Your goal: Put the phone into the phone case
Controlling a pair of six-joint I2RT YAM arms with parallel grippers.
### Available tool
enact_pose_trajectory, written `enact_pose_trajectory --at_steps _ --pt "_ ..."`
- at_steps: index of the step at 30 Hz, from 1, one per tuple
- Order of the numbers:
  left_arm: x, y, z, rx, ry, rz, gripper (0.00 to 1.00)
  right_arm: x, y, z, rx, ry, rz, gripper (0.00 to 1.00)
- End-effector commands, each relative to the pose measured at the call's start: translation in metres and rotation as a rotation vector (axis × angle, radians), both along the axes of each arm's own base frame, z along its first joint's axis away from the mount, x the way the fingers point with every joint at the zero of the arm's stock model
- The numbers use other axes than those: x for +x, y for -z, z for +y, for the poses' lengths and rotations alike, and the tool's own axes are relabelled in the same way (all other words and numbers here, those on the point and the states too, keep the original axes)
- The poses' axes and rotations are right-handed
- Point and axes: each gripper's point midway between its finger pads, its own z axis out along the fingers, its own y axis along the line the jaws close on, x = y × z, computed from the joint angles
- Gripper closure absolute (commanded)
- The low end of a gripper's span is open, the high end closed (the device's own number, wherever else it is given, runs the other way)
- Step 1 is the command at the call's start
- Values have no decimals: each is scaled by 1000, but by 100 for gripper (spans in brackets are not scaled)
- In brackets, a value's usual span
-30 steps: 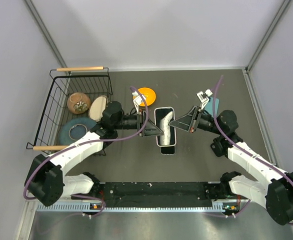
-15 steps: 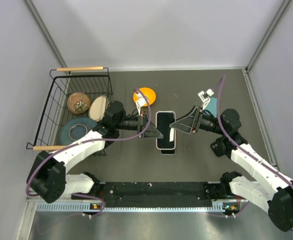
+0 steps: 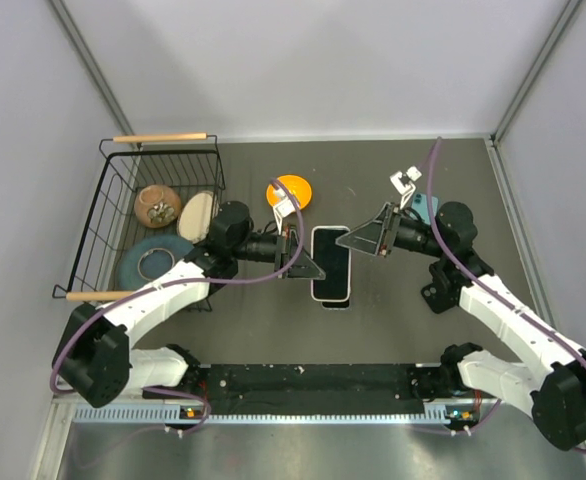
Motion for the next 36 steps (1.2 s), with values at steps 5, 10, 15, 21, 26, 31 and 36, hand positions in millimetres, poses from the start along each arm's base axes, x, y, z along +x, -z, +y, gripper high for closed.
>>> enact_pose_trajectory --at_steps 5,10,15,21,26,31,36 --pt "8 6 2 95 -69 -7 100 1 -49 -2 32 12 -247 96" --pt "18 21 7 195 -127 9 100 9 -43 -11 -89 90 -327 100" --pt "19 18 5 188 -123 8 100 9 -39 -14 -128 98 -359 82" --pt "17 8 4 150 -126 14 100 -1 -21 -10 -95 42 -303 65" --pt "20 3 2 125 -139 1 100 3 10 -9 -104 50 -206 88" --pt "25 8 3 143 -167 6 100 9 27 -9 -116 82 -125 75" --pt "42 39 12 301 -275 42 100 20 35 -28 -197 245 -57 24"
